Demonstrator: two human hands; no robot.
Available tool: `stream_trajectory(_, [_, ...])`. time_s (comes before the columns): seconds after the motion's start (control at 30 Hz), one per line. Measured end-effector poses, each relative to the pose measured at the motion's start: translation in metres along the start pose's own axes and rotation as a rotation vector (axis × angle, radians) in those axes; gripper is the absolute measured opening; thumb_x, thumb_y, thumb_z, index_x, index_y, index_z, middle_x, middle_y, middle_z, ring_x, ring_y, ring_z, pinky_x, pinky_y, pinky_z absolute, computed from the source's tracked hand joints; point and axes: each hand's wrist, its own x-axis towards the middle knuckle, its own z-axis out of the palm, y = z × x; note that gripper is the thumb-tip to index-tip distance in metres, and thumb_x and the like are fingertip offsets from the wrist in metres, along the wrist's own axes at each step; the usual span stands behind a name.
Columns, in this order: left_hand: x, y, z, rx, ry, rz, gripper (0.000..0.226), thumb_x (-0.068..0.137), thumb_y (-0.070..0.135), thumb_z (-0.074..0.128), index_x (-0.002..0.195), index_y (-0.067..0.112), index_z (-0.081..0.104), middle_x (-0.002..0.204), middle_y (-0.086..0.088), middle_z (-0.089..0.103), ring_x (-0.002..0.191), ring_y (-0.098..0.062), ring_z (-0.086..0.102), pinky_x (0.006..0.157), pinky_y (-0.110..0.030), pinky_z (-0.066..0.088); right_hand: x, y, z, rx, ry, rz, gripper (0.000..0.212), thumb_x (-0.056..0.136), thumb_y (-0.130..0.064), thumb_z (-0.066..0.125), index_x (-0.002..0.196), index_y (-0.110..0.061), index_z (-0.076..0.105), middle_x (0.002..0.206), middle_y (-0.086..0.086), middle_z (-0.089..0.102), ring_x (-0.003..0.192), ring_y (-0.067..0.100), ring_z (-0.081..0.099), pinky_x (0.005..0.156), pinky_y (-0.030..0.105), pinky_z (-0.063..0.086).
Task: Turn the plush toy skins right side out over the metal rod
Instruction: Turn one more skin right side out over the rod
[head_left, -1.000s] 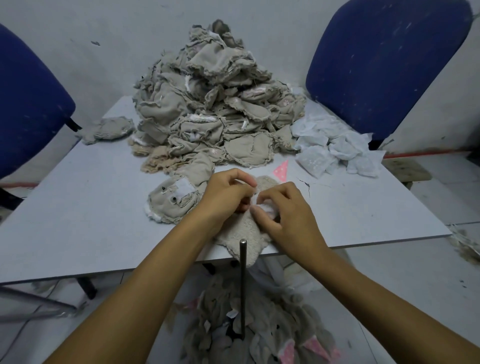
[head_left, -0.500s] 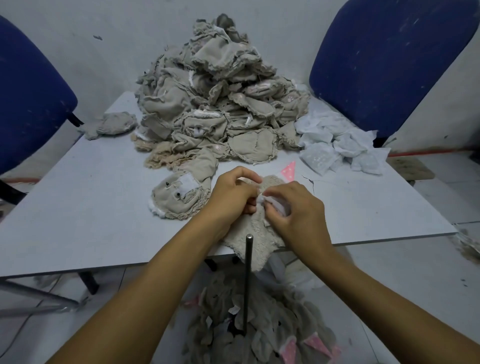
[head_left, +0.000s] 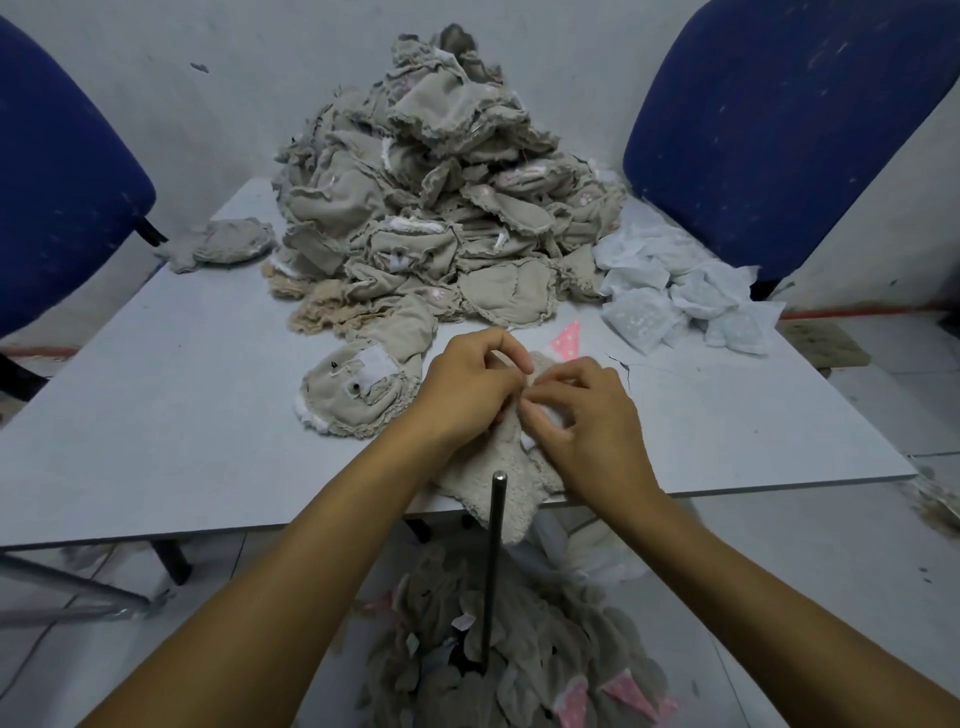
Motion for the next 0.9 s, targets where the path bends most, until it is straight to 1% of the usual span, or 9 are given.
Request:
stream_trajectory(0.1, [0.002,0.002,-0.002,-0.009,0.017,0.006,0.026,0.081,0.000,0.059,0.073,0.024,0.066,0.061,-0.003,0.060,0.057,-0.021,0.051,0.060,-0.038,0.042,0.001,0.000,-0.003,-0.013,-0.163,-0.037,0.021,0.096,-0.031,0.056,0.100,-0.026,0.076,0.109,-0.004,0.057,0.102,0.017,0.043,0.085,0.029,0.035])
stream_trajectory(0.2, [0.005,0.000,-0.003,0.015,0.024,-0.008,0.025,0.082,0.004,0.059,0.074,0.027,0.066,0.061,0.000,0.060,0.059,-0.021,0.051,0.061,-0.038,0.042,-0.002,0.001,-0.007,0.056,-0.139,-0.018,0.032,0.093,-0.029,0.063,0.124,-0.030,0.063,0.109,-0.007,0.065,0.099,0.012,0.051,0.079,0.020,0.037])
stream_trajectory(0.27, [0.006,-0.001,-0.003,0.045,0.027,-0.010,0.026,0.081,0.004,0.059,0.073,0.028,0.066,0.061,0.000,0.060,0.058,-0.021,0.051,0.062,-0.038,0.043,-0.001,0.000,-0.011,0.164,-0.155,0.046,0.029,0.092,-0.033,0.062,0.121,-0.035,0.054,0.107,-0.010,0.067,0.098,0.009,0.058,0.077,0.017,0.040])
stream_trajectory(0.37, [0.004,0.001,-0.003,0.054,-0.001,0.000,0.024,0.077,0.006,0.060,0.072,0.028,0.065,0.058,0.002,0.058,0.057,-0.021,0.050,0.060,-0.038,0.043,-0.001,0.000,-0.008,0.030,-0.202,-0.068,0.029,0.093,-0.029,0.050,0.115,-0.023,0.069,0.112,-0.006,0.069,0.103,0.012,0.052,0.084,0.018,0.034])
stream_trajectory(0.47, [0.002,0.001,-0.004,0.053,-0.011,0.015,0.024,0.079,0.009,0.056,0.072,0.030,0.065,0.055,0.004,0.057,0.054,-0.021,0.051,0.057,-0.038,0.044,0.000,0.002,-0.004,-0.032,-0.122,-0.097,0.024,0.097,-0.023,0.061,0.117,-0.018,0.071,0.119,-0.001,0.066,0.109,0.018,0.056,0.092,0.023,0.037])
stream_trajectory(0.6, [-0.001,-0.002,0.000,0.077,-0.045,0.025,0.031,0.085,0.003,0.056,0.073,0.031,0.063,0.053,0.002,0.057,0.050,-0.019,0.052,0.056,-0.037,0.044,0.003,0.007,-0.006,0.125,0.060,0.098,0.032,0.082,-0.027,0.078,0.107,-0.024,0.060,0.095,-0.006,0.061,0.088,0.009,0.057,0.072,0.010,0.039])
stream_trajectory(0.7, [-0.005,-0.001,0.001,0.047,-0.064,0.037,0.028,0.086,0.004,0.055,0.077,0.029,0.063,0.056,0.002,0.057,0.051,-0.019,0.052,0.055,-0.036,0.042,0.002,0.004,-0.002,0.069,0.063,0.049,0.014,0.085,-0.027,0.076,0.097,-0.020,0.074,0.094,-0.003,0.056,0.089,0.012,0.056,0.075,0.010,0.040])
stream_trajectory(0.8, [-0.003,-0.001,-0.003,0.012,-0.014,0.009,0.026,0.085,0.003,0.054,0.080,0.027,0.064,0.060,0.002,0.059,0.058,-0.021,0.052,0.060,-0.038,0.042,-0.001,0.000,-0.004,0.093,-0.061,-0.013,0.018,0.094,-0.032,0.065,0.102,-0.023,0.078,0.100,-0.006,0.061,0.095,0.009,0.056,0.081,0.025,0.047])
stream_trajectory(0.9, [-0.001,0.003,-0.006,0.030,-0.003,0.001,0.025,0.086,0.002,0.053,0.084,0.025,0.064,0.065,0.001,0.058,0.064,-0.021,0.052,0.063,-0.038,0.042,0.001,0.001,-0.011,0.077,-0.174,-0.056,0.030,0.100,-0.021,0.052,0.125,-0.023,0.068,0.117,-0.009,0.067,0.105,0.008,0.055,0.089,0.011,0.038])
